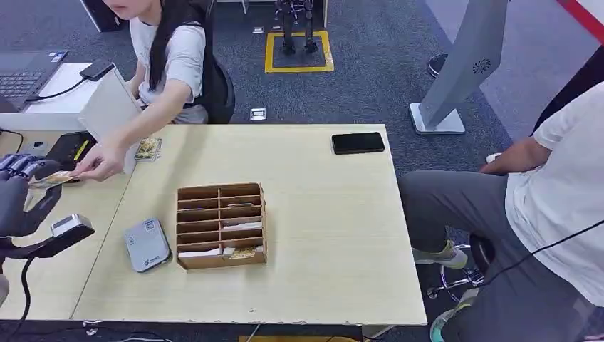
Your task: Pass the card to the sensor for recognition and then transmit it.
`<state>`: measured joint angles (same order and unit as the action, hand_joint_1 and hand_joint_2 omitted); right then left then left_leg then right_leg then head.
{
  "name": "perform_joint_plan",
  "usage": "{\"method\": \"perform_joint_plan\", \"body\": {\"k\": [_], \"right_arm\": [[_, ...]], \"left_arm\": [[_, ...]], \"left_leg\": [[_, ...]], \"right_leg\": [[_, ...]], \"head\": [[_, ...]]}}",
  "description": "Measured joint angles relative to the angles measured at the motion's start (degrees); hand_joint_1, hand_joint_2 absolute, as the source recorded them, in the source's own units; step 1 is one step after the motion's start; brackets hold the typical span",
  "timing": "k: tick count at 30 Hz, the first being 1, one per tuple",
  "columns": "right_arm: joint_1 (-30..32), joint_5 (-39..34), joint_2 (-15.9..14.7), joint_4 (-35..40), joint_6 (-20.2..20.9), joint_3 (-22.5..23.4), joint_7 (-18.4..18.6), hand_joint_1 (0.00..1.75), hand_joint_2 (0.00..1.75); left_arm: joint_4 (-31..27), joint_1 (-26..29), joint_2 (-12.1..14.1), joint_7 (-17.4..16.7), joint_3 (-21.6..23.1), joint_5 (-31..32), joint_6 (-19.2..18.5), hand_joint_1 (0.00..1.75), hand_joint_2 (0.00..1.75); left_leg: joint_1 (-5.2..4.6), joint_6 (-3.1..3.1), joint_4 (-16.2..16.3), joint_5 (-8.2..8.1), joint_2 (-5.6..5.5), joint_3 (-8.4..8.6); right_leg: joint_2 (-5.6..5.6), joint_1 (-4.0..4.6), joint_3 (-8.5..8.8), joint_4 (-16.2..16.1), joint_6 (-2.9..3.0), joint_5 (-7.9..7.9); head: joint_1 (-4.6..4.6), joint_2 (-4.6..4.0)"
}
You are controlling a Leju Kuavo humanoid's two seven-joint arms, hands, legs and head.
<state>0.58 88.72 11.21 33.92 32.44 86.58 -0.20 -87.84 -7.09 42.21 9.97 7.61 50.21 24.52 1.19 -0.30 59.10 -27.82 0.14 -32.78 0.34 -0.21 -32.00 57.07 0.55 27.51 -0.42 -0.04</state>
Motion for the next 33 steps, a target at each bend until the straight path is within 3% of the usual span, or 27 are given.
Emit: {"method": "perform_joint_plan", "body": {"k": [14, 22, 25, 30, 33], "right_arm": [[0.20, 0.00, 0.00, 0.52, 0.02, -0.96, -0.66, 0.00, 0.00], [0.23, 0.00, 0.00, 0.52, -0.42, -1.27, -1.14, 0.00, 0.00], [0.25, 0.00, 0.07, 0.61, 0.05, -1.27, -1.18, 0.00, 0.00], [0.29, 0.00, 1.80, 3.79, 2.91, -1.20, -1.09, 0.00, 0.00], [0.20, 0.00, 3.21, 6.81, 3.80, -0.81, -0.59, 0.00, 0.00]], "left_arm": [[-0.02, 0.79, 0.22, 1.31, -0.26, -2.67, -1.49, 1.75, 1.75], [-0.37, 1.19, 0.07, 4.09, -1.09, -9.86, -3.87, 1.75, 1.75], [-0.55, 0.86, -1.31, 3.76, -1.68, -16.16, -7.26, 1.75, 1.75], [-0.61, -0.80, -4.64, -1.43, -1.88, -30.64, -19.05, 1.75, 1.75], [-0.61, -1.95, -6.84, -7.37, -1.92, -45.67, -26.52, 1.75, 1.75]], "left_leg": [[0.00, 0.00, 0.00, 0.00, 0.00, 0.00], [0.00, 0.00, 0.00, 0.00, 0.00, 0.01], [-0.01, 0.00, 0.00, 0.00, 0.00, 0.02], [-0.01, 0.01, 0.00, 0.01, 0.02, 0.02], [0.00, 0.01, 0.00, 0.02, 0.00, 0.03]], "right_leg": [[0.00, 0.00, 0.00, 0.00, 0.00, 0.00], [0.00, 0.00, 0.00, 0.00, 0.00, 0.00], [0.00, 0.00, -0.02, -0.02, 0.00, 0.00], [0.00, 0.00, -0.03, -0.01, 0.00, -0.03], [-0.01, 0.00, 0.00, -0.01, 0.00, -0.03]], "head": [[0.00, 0.00], [0.00, 0.00], [0.00, 0.00], [0.00, 0.00], [0.02, 0.00]]}}
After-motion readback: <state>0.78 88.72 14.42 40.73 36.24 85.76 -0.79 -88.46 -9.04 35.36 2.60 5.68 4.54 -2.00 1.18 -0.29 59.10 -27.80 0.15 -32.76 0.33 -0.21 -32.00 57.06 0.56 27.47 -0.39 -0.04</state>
